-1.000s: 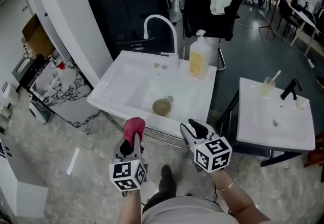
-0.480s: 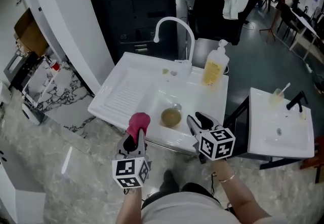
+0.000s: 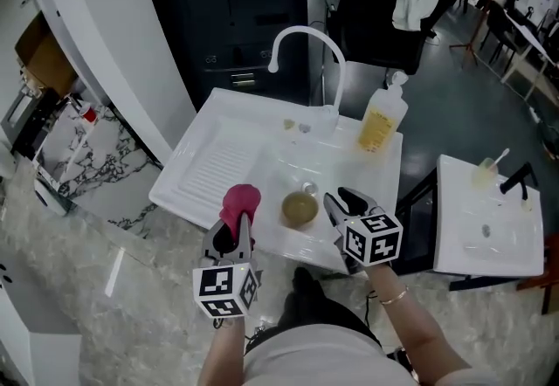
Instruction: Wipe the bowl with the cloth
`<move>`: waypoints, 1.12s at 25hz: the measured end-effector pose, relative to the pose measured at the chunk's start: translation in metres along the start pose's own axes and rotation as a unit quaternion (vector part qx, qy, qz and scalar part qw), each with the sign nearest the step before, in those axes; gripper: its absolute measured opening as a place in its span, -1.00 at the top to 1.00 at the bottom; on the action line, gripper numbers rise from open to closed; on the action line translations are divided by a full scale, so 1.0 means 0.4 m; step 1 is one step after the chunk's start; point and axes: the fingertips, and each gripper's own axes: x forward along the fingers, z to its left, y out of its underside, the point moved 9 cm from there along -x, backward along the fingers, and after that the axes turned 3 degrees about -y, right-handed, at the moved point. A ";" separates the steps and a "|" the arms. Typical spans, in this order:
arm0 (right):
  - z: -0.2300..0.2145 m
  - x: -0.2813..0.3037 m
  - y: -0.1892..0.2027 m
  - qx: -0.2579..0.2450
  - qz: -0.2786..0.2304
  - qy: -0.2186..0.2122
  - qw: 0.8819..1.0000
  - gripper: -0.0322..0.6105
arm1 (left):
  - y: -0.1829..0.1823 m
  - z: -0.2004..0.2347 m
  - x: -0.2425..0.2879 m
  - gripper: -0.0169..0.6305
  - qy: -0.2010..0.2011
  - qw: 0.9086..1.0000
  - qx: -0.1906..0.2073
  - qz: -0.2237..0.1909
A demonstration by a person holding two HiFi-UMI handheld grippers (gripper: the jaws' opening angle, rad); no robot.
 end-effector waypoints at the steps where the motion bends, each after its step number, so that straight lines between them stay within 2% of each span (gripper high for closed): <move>1: -0.010 0.015 -0.002 0.000 0.003 -0.001 1.000 0.48 | -0.005 0.003 0.014 0.81 -0.001 1.000 0.001 0.000; 14: -0.128 0.238 0.023 0.006 0.077 -0.014 0.997 0.46 | -0.025 0.045 0.210 0.81 -0.014 1.000 0.003 0.022; 28: -0.225 0.441 0.189 0.031 0.193 -0.017 0.981 0.44 | 0.023 0.095 0.343 0.81 -0.038 0.997 -0.010 0.069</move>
